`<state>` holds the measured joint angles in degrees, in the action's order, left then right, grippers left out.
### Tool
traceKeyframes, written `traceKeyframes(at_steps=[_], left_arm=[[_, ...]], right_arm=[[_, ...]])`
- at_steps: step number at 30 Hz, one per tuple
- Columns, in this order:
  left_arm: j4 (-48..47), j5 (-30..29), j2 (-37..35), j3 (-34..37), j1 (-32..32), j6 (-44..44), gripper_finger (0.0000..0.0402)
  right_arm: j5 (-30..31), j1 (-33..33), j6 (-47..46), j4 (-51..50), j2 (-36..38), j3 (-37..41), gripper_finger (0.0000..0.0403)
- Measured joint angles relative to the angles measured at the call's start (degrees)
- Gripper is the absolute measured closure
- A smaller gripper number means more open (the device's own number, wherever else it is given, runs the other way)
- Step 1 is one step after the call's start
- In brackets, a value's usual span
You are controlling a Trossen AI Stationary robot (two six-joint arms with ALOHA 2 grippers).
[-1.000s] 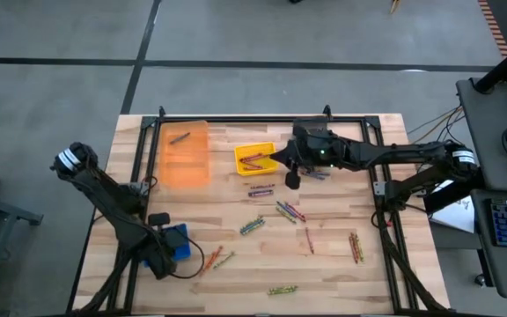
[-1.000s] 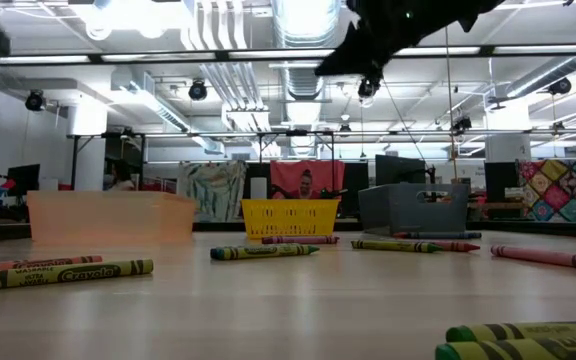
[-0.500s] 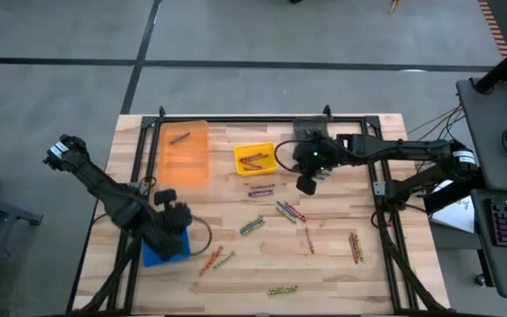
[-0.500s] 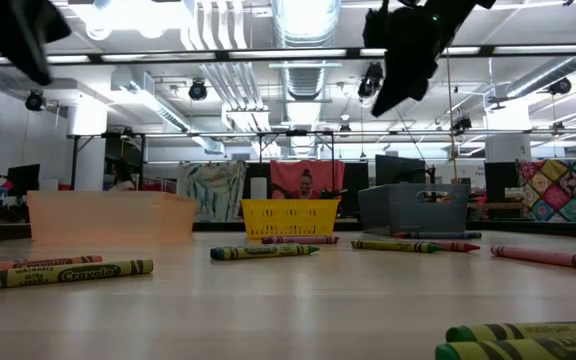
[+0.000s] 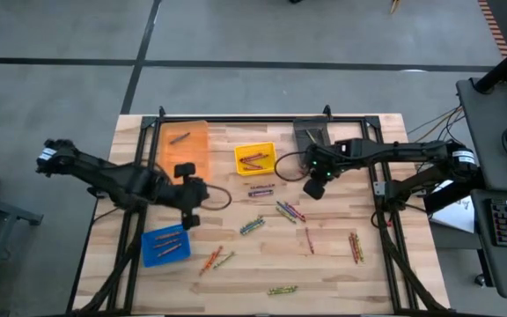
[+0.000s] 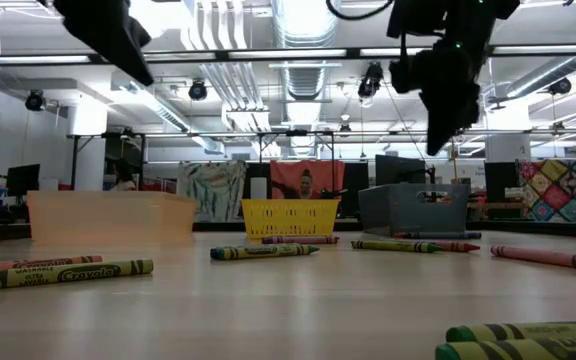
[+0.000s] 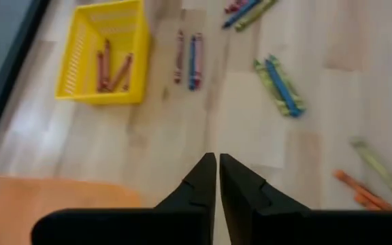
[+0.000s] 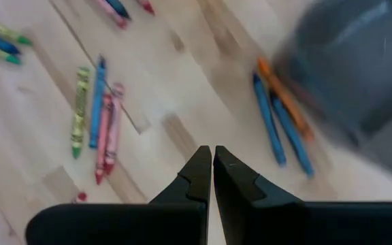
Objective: Sort crayons
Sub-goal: Put the blue crayon into the orange bin
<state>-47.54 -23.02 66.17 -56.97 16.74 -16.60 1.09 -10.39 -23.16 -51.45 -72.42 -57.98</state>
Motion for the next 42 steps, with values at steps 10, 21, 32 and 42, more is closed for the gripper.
traceKeyframes(at_steps=[10,21,32,42], left_arm=[[7.99,0.11,3.20,0.02,-14.53,20.50,0.0401],[22.77,15.05,5.58,0.13,-28.19,32.08,0.0401],[32.71,15.06,9.22,0.13,-35.17,34.48,0.0401],[34.88,15.08,10.69,0.13,-36.51,36.60,0.0391]], right_arm=[[3.47,-0.02,-14.47,-6.86,0.00,3.02,0.0394],[3.64,-0.04,-13.27,-6.54,0.00,5.12,0.0394],[3.58,-2.90,-9.86,-5.85,0.00,5.15,0.0394],[3.43,-2.51,6.95,5.15,0.00,9.33,0.0394]])
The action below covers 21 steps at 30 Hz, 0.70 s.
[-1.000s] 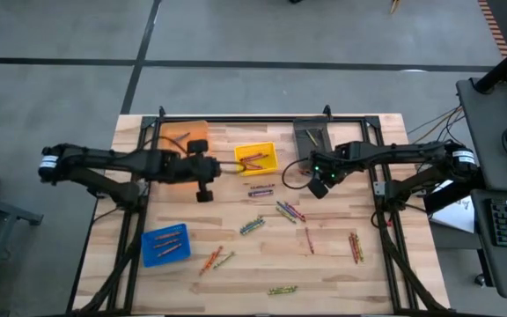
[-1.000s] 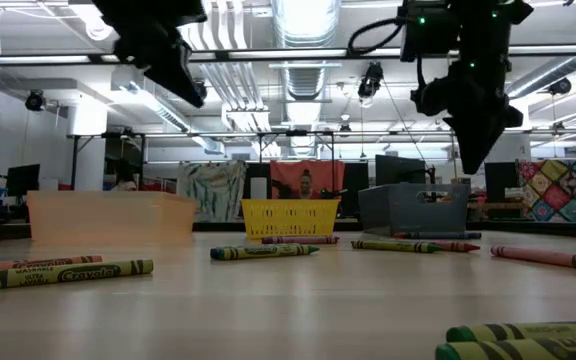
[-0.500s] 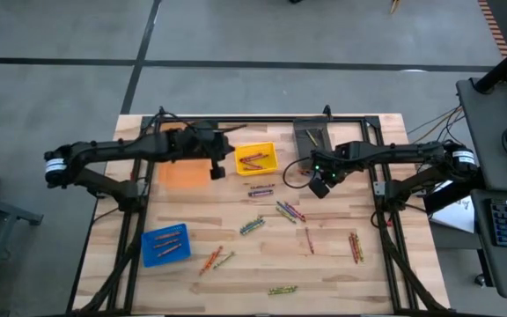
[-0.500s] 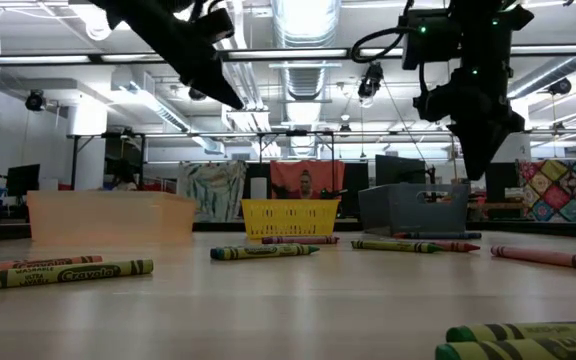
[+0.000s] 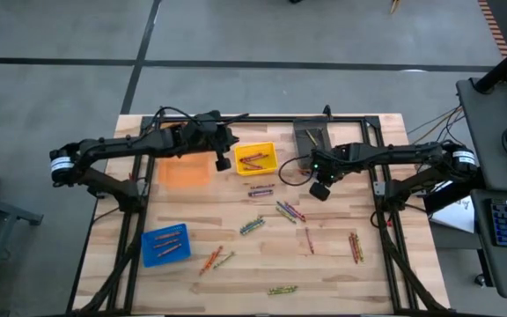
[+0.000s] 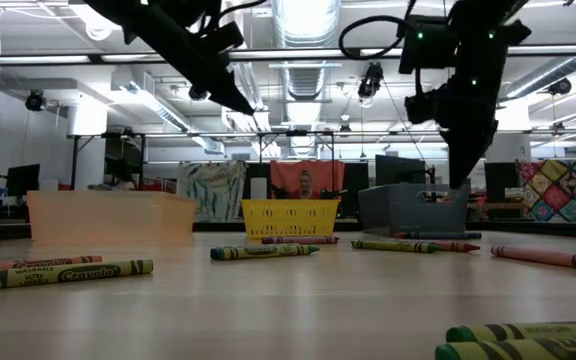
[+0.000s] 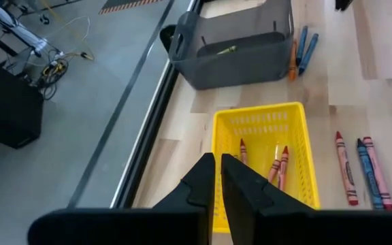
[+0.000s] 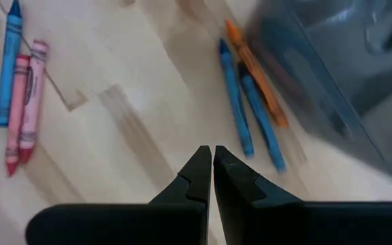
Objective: Sort crayons
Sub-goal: Put the blue crayon into the orange bin
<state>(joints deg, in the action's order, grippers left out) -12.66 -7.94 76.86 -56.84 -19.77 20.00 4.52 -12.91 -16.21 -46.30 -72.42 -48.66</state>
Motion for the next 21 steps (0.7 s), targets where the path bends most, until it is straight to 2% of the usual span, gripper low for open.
traceKeyframes(at_steps=[10,12,15,21], left_arm=[[0.06,0.00,-0.02,0.04,0.00,0.22,0.0380],[0.06,0.00,-0.02,0.07,0.00,0.11,0.0380],[0.17,0.00,-0.04,0.07,0.00,0.09,0.0380],[1.59,0.00,-0.03,0.09,0.00,0.30,0.0380]], right_arm=[[0.01,0.41,11.80,22.37,0.00,10.18,0.0394],[-0.01,0.39,13.59,23.15,0.00,11.19,0.0393],[0.02,0.35,10.68,22.61,0.00,11.70,0.0381],[4.01,0.26,9.04,22.60,0.00,11.82,0.0323]])
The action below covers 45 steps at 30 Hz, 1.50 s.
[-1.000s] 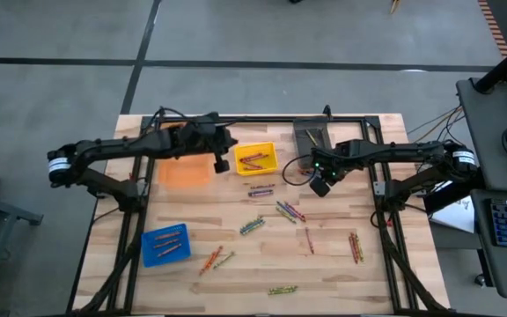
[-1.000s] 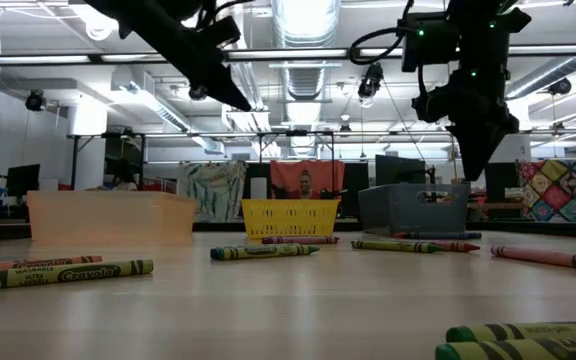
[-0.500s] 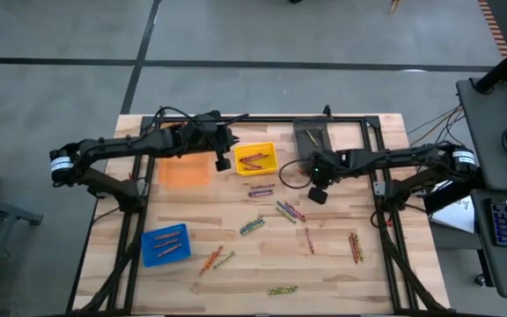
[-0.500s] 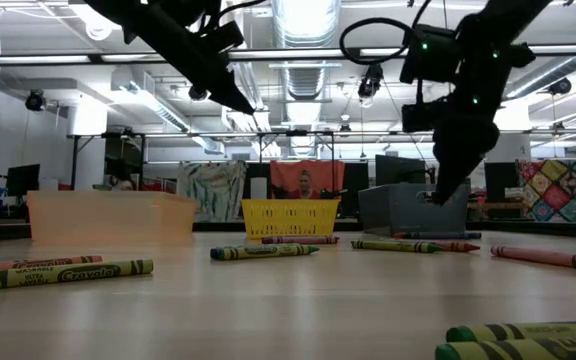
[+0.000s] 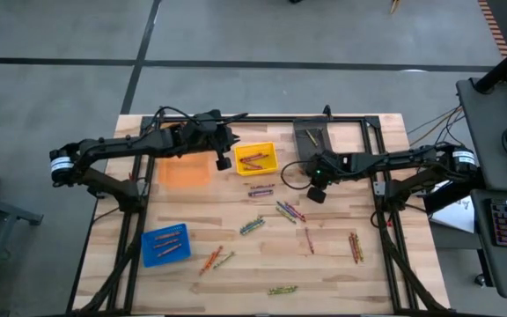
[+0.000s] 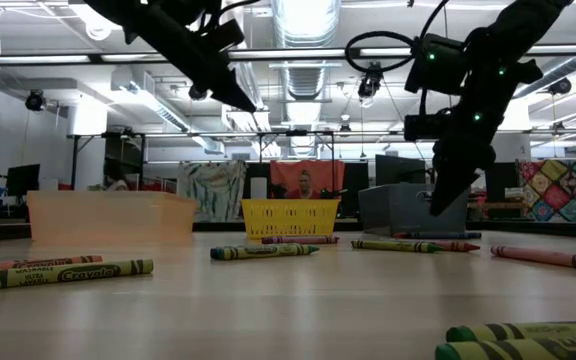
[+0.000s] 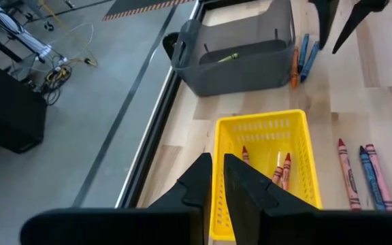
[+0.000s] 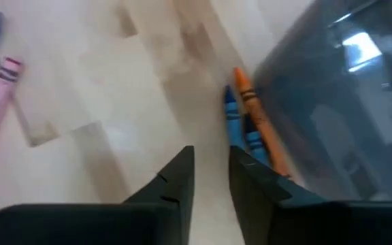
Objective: Sort crayons
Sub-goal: Put the blue crayon into the orange bin
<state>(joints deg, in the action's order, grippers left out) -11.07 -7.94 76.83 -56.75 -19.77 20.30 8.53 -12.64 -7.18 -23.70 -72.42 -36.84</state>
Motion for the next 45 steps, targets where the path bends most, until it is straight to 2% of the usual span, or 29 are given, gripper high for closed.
traceKeyframes(at_steps=[3,6,23,27,34,45], left_arm=[[0.44,0.00,0.03,0.00,0.00,0.08,0.0380],[0.43,0.00,0.06,0.00,0.00,0.08,0.0380],[0.43,0.00,0.10,0.00,0.00,0.03,0.0380],[0.41,0.00,0.12,0.00,0.00,0.03,0.0380],[0.41,0.00,0.12,0.00,0.00,0.01,0.0380],[0.43,0.00,0.12,0.00,0.00,0.01,0.0380]], right_arm=[[0.83,-0.15,2.38,-0.05,0.00,0.29,0.0296],[2.74,-0.15,2.75,-0.21,0.00,1.09,0.0287],[5.64,-0.22,-2.26,1.39,-0.50,6.36,0.0302],[5.24,-0.22,-2.25,2.16,-0.52,6.69,0.0302],[-0.67,-0.22,-2.24,2.10,-0.47,6.31,0.0318],[0.45,-0.22,-2.23,2.65,-0.44,4.85,0.0318]])
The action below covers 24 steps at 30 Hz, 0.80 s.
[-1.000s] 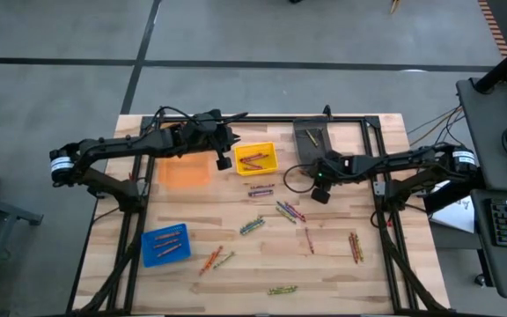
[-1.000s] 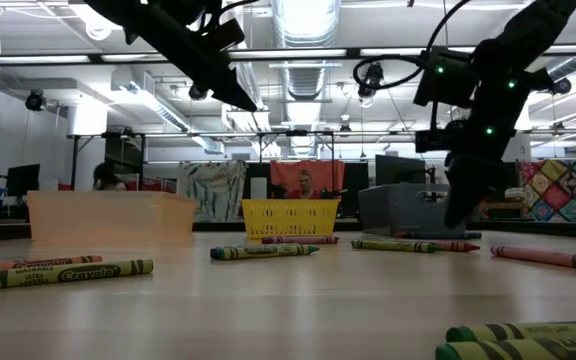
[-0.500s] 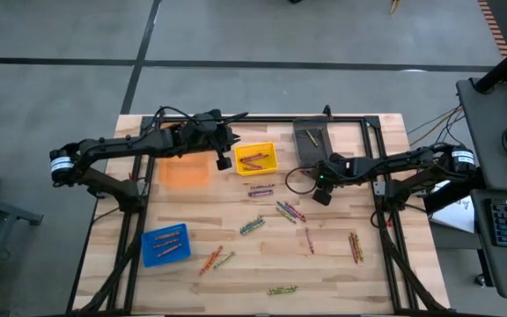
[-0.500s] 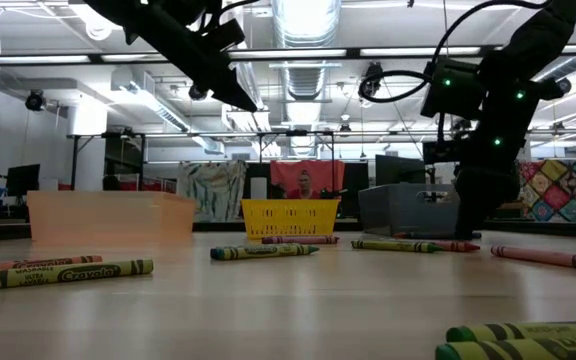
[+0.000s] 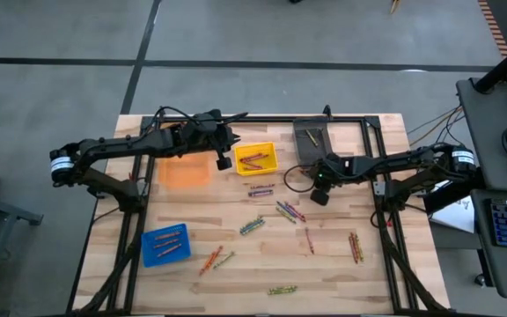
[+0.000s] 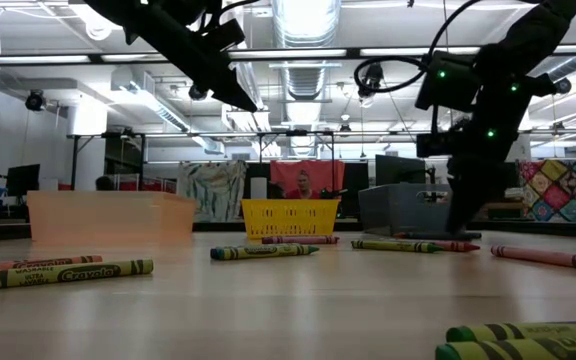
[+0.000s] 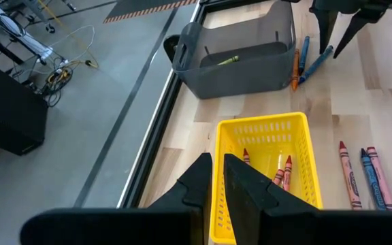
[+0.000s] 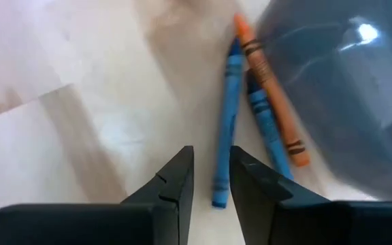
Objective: Sort crayons
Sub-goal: Put the blue crayon into the orange bin
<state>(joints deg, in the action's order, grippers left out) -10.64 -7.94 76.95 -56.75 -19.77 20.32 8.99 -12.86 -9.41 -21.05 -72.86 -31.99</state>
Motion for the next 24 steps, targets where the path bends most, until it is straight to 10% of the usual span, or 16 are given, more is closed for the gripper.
traceKeyframes(at_steps=[24], left_arm=[[1.06,0.02,0.02,0.00,0.00,-0.02,0.0380]], right_arm=[[3.03,-1.16,-0.87,8.99,-0.02,5.77,0.0340]])
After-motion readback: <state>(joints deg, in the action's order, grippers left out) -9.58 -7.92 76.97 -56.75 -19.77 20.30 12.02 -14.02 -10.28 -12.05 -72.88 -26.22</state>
